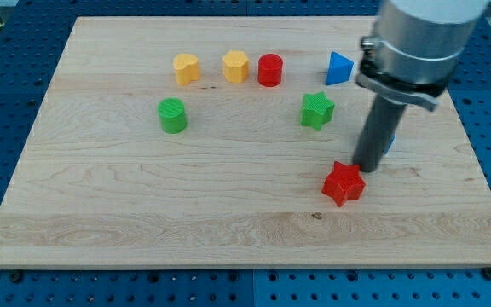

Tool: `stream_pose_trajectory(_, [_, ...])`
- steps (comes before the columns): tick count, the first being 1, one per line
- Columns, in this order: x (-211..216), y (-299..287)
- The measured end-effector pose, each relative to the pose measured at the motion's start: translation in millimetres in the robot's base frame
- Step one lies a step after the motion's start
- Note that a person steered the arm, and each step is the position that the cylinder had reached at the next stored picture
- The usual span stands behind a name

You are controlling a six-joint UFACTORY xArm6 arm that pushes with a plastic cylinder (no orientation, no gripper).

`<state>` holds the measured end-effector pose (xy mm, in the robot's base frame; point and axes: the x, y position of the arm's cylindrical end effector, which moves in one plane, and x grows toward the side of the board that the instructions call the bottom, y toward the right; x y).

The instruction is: Slide the blue cube closer to green star

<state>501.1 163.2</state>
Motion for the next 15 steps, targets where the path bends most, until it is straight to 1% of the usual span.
stream_pose_trajectory(1, [0.0, 43.0])
stream_pose_trajectory(2, [-3.4, 65.0])
stream_pose_trajectory(3, [-16.2, 63.1])
stream_pose_trajectory(4, [-23.9, 48.4])
stream_pose_trajectory(5, [-31.1, 16.2])
stream_pose_trajectory(6, [-46.5, -7.9])
stream_pose_trajectory(7, [-61.6, -17.8])
stream_pose_trajectory(9, [-63.0, -26.6])
stream_pose_trajectory(10, [-63.0, -43.9])
stream_pose_trajectory(14, [-58.0, -74.8])
stream_pose_trajectory(15, [-58.0, -52.1])
